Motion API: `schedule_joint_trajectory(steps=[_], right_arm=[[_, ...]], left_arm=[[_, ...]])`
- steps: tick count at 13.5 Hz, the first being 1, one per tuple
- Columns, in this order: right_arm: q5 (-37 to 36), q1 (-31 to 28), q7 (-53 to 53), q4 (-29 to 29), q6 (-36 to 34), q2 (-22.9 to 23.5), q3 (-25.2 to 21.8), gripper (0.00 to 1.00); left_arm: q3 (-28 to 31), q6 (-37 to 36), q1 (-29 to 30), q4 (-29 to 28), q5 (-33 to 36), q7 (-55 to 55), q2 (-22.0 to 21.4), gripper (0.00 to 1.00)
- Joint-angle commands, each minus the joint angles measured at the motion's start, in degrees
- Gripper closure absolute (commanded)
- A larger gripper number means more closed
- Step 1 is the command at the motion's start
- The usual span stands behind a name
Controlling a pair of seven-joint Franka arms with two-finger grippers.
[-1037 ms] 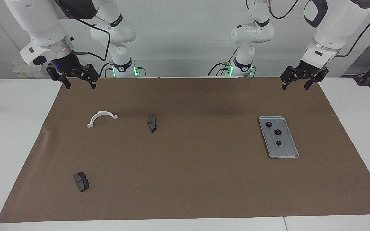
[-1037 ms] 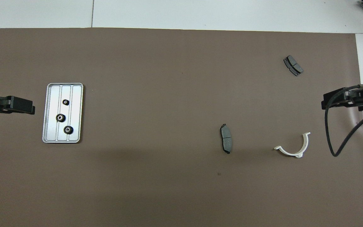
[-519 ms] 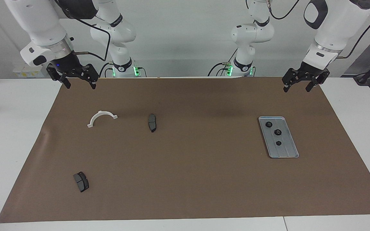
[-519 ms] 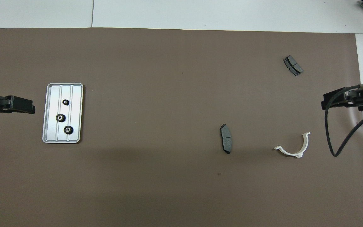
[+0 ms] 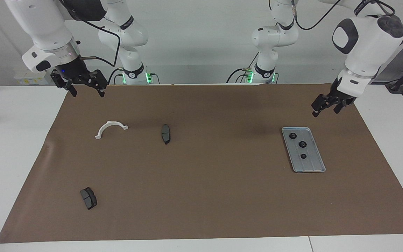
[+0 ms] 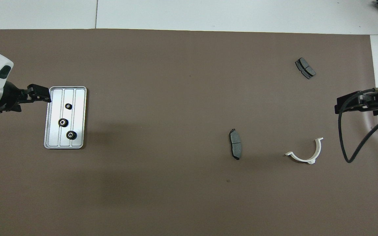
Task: Place bearing gear from tray to pile
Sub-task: 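Reach the left gripper down and grasp a black ring in the tray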
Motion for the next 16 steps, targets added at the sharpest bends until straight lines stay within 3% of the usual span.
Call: schedule_joint_trajectory(steps=[1, 5, 10, 12, 16], right_arm=[[1.2, -0.4, -1.2, -1.4, -0.6, -1.4, 0.1, 0.0], [1.2, -0.4, -1.2, -1.4, -0.6, -1.4, 0.1, 0.0], [1.2, -0.4, -1.2, -1.4, -0.6, -1.4, 0.1, 0.0], [1.1, -0.4, -1.2, -1.4, -0.6, -1.3, 0.1, 0.0], [1.2, -0.4, -1.2, -1.4, -0.6, -1.4, 0.1, 0.0]], left_arm=[[-0.4, 11.8, 1.3, -7.8, 2.3, -1.4, -0.8, 0.0], [-0.4, 23.0, 0.5, -9.7, 6.6, -0.4, 7.2, 0.0], [-0.4, 30.0, 0.4, -9.2, 8.6, -0.5, 13.9, 0.02], [-0.4, 30.0, 0.6, -8.9, 8.6, -0.8, 14.1, 0.19], [-0.5, 29.3, 0.2, -8.9, 8.5, -1.8, 14.1, 0.41]])
